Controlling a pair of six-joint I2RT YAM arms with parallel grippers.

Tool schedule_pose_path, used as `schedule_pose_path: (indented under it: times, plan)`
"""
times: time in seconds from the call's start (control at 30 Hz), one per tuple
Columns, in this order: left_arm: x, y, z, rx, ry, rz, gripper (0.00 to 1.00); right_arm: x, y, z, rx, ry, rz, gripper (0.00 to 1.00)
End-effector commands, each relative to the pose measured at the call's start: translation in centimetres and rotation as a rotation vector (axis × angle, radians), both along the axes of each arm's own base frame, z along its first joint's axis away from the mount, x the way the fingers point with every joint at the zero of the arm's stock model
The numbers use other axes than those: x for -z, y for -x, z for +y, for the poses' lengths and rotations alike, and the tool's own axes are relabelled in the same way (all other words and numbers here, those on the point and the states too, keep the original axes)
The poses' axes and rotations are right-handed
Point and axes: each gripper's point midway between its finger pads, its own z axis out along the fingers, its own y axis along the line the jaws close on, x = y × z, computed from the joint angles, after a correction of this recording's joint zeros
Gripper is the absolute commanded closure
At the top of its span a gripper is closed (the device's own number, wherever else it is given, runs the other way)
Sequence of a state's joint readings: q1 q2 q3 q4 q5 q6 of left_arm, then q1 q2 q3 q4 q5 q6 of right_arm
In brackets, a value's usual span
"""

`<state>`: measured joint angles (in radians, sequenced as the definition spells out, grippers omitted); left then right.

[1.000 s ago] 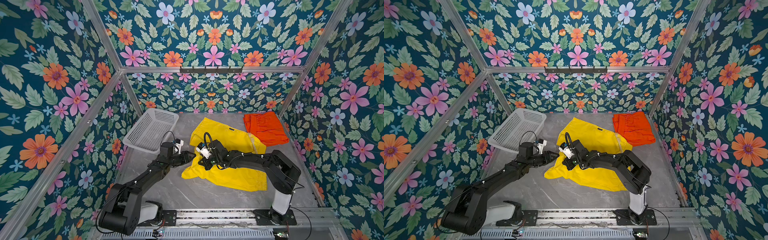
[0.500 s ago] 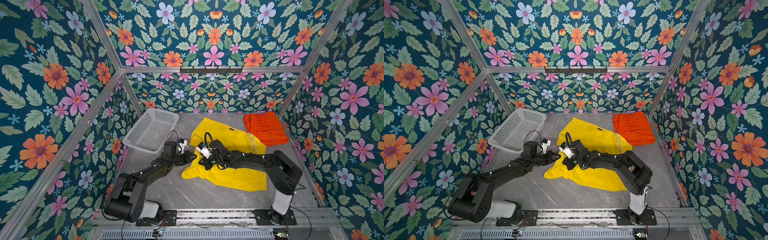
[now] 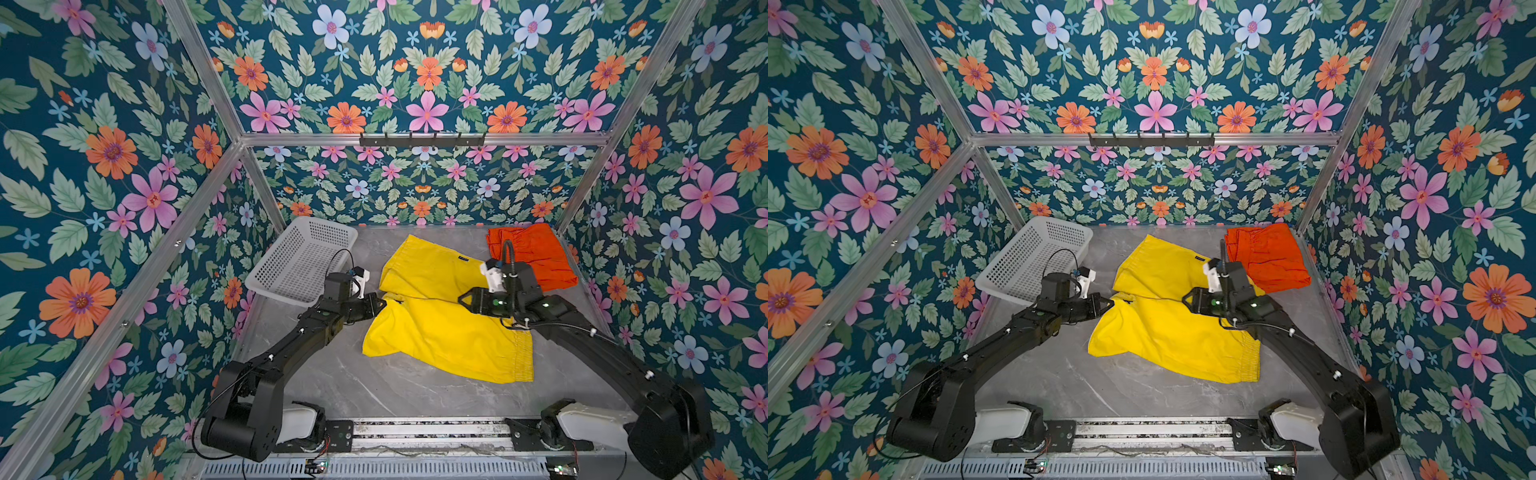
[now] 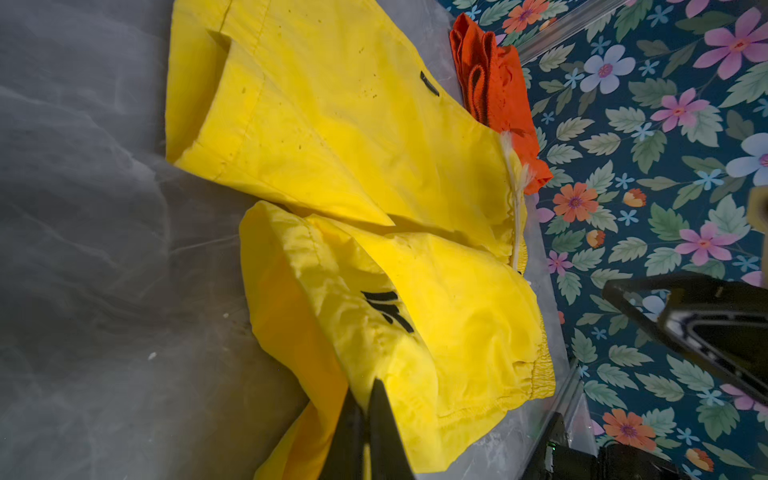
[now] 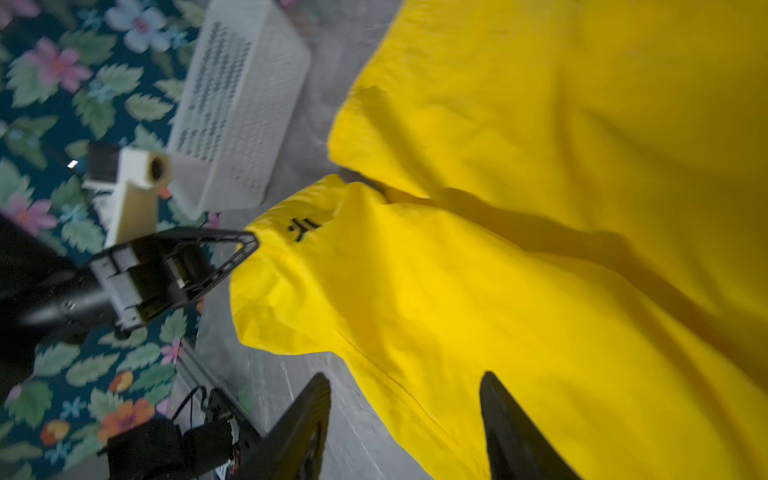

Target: Fold and stack the shorts

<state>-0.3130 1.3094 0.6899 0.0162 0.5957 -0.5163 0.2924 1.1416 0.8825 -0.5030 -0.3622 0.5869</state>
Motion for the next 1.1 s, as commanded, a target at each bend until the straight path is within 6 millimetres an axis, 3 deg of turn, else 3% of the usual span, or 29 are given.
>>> schedule_pose_path:
  times: [0.0, 0.1, 0.17, 0.33, 0.37, 0.47, 0.8, 0.97, 1.03, 1.07]
  plan:
    - [-0.3, -0.3, 0.3, -0.007, -0.023, -0.023, 1.0, 4.6, 7.6, -6.4, 0.26, 0.014, 0.435, 0.39]
    - [-0.6, -0.3, 0.3, -0.009, -0.021, -0.025, 1.0, 6.7, 10.6, -10.0, 0.437, -0.036, 0.568, 0.38]
    - [-0.7, -0.3, 0.5, -0.018, -0.026, -0.024, 1.0, 7.6, 11.8, -11.2, 0.507, -0.031, 0.595, 0.37]
    - [-1.3, -0.4, 0.8, -0.036, -0.034, -0.032, 1.0, 10.4, 13.0, -11.2, 0.559, -0.053, 0.674, 0.35]
    - [-1.5, -0.4, 0.8, -0.037, -0.037, -0.037, 1.0, 10.6, 13.1, -11.4, 0.56, -0.027, 0.683, 0.3]
    - [-1.8, -0.5, 1.0, -0.043, -0.045, -0.043, 1.0, 10.3, 13.6, -12.8, 0.581, 0.066, 0.688, 0.29]
    - [-1.9, -1.0, 1.0, -0.054, -0.041, -0.047, 1.0, 12.6, 12.5, -10.1, 0.506, -0.029, 0.723, 0.3]
    - [-1.8, -1.0, 0.9, -0.053, -0.035, -0.042, 1.0, 14.2, 12.7, -9.8, 0.515, -0.047, 0.738, 0.31]
    - [-2.1, -1.1, 0.8, -0.053, -0.032, -0.048, 1.0, 14.5, 12.1, -9.9, 0.514, -0.049, 0.72, 0.38]
    - [-2.3, -1.1, 0.9, -0.055, -0.031, -0.052, 1.0, 14.4, 11.7, -10.0, 0.511, -0.047, 0.703, 0.49]
